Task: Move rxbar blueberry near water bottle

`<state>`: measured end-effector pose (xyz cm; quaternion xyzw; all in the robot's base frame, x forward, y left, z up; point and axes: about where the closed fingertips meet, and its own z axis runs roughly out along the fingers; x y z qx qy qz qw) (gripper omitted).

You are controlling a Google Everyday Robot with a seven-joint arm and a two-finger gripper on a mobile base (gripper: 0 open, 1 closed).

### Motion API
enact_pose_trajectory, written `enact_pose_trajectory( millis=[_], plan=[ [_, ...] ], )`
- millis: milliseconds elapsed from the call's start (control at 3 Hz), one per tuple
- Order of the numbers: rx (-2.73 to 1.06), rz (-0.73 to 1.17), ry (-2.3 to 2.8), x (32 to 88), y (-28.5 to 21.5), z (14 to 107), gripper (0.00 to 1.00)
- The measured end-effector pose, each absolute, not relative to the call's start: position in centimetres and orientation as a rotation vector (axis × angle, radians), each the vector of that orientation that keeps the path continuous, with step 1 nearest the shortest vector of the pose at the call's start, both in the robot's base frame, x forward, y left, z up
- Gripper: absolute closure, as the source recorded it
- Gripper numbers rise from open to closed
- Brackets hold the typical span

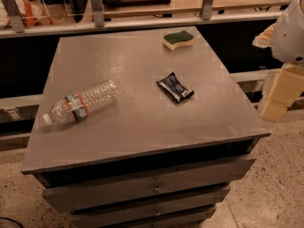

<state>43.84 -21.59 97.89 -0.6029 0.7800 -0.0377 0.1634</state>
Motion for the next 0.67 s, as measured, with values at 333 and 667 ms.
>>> enact_pose_trajectory(
  millis=[333,667],
  plan=[
    [-1.712,-0.105,2.215,43.83,-21.52,98.11,0.00],
    [-1.585,-0.059,2.228,44.36,-20.60,97.74,0.00]
  ],
)
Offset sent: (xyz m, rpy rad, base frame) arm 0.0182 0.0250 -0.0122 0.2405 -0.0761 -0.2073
